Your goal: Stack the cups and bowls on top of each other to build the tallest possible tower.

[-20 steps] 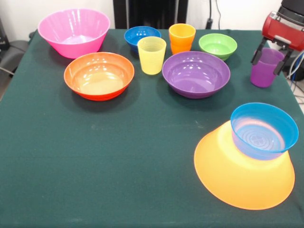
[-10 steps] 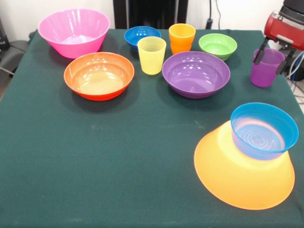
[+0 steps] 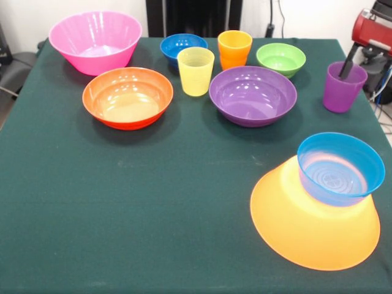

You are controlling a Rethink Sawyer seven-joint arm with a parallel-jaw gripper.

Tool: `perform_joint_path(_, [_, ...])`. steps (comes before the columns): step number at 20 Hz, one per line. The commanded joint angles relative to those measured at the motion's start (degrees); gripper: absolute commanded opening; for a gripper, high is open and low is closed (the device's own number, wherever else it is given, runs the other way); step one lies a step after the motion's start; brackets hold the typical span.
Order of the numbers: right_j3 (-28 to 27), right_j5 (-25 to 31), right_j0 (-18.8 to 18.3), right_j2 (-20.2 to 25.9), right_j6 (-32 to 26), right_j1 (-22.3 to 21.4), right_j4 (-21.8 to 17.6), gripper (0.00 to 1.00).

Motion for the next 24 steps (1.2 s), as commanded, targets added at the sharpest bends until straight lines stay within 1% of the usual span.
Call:
perform_joint_path(1, [3.7,6.2,0.7,7.4,11.4,0.0,1.7,1.0])
perform_joint_path(4, [5.5,6.2,-0.1,8.4,12.5,-0.8,3.2,1.0])
perform_joint_path(5, [5.7,6.1,0.2,8.0,13.3,-0.6,3.6,1.0])
perform_joint_path(12, [9.2,2.5,-0.5,9.7,13.7,-0.8,6.6,1.0])
perform_joint_path(16, [10.7,0.0,0.3,10.0,14.8,-0.4,8.4,1.0])
perform_joint_path(21, [13.5,-0.5,0.4,10.8,17.4,-0.5,12.0,1.0])
perform_joint_path(24, [15.6,-1.7,-0.7,12.8,16.7,-1.4,14.0,1.0])
